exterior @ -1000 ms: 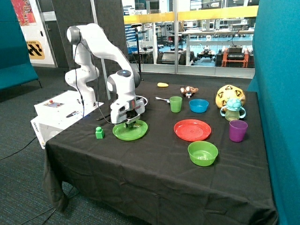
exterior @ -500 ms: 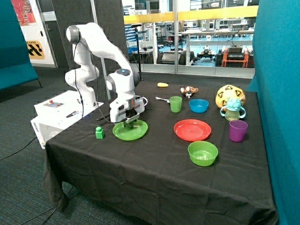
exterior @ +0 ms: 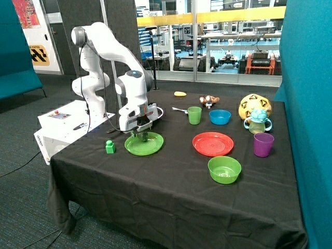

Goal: Cook the capsicum and place it on a plate

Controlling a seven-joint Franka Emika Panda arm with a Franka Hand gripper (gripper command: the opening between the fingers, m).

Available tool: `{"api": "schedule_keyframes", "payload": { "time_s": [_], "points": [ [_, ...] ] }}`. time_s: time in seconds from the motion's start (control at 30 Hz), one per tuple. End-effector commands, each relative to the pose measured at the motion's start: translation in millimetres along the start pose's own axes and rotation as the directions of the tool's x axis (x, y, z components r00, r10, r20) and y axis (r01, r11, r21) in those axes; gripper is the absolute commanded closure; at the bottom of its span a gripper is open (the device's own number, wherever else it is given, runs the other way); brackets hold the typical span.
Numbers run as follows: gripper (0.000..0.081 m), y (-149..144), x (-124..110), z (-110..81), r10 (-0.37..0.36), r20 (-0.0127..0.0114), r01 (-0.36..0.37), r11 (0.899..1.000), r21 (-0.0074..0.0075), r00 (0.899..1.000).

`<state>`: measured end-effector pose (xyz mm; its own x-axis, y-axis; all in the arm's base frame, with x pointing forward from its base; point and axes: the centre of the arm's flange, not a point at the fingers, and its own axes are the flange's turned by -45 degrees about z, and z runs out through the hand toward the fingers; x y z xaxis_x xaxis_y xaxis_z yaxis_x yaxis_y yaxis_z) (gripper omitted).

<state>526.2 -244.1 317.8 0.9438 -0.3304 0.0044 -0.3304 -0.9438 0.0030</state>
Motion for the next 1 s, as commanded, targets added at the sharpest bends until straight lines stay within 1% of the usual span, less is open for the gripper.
{"api": "schedule_keyframes", "payload": {
  "time_s": [0.0, 0.27, 0.3, 0.33, 0.37, 0.4, 0.43, 0.47, 0.5, 0.53, 0.57, 0.7, 0.97],
  "points": [
    [0.0808, -5.5, -0.3, -21.6, -0.037, 0.0043, 0.037, 0.999, 0.0032, 0.999],
    [0.0808, -17.5, -7.6, -36.8, -0.071, 0.0042, 0.071, 0.997, 0.0033, 0.997],
    [0.0404, -19.4, -9.0, -38.9, -0.078, 0.0041, 0.078, 0.997, 0.0033, 0.997],
    [0.0202, -21.5, -10.6, -40.9, -0.087, 0.0041, 0.087, 0.996, 0.0034, 0.996],
    [0.0101, -23.9, -12.8, -43.0, -0.099, 0.0041, 0.099, 0.995, 0.0034, 0.995],
    [0.005, -26.3, -15.0, -45.0, -0.108, 0.004, 0.108, 0.994, 0.0035, 0.994],
    [0.0429, -28.7, -17.2, -47.0, -0.117, 0.004, 0.117, 0.993, 0.0035, 0.993],
    [0.0219, -30.9, -19.4, -48.8, -0.126, 0.004, 0.126, 0.992, 0.0035, 0.992],
    [0.0112, -33.0, -21.5, -50.6, -0.133, 0.0039, 0.133, 0.991, 0.0036, 0.991],
    [0.006, -34.9, -23.5, -52.2, -0.141, 0.0039, 0.141, 0.99, 0.0036, 0.99],
    [0.0033, -36.5, -25.3, -53.7, -0.148, 0.0039, 0.148, 0.989, 0.0036, 0.989],
    [0.0023, -40.0, -31.2, -58.5, -0.17, 0.0038, 0.17, 0.985, 0.0037, 0.985],
    [0.0024, -38.1, -34.3, -63.1, -0.171, 0.0038, 0.171, 0.985, 0.0037, 0.985]
  ]
}}
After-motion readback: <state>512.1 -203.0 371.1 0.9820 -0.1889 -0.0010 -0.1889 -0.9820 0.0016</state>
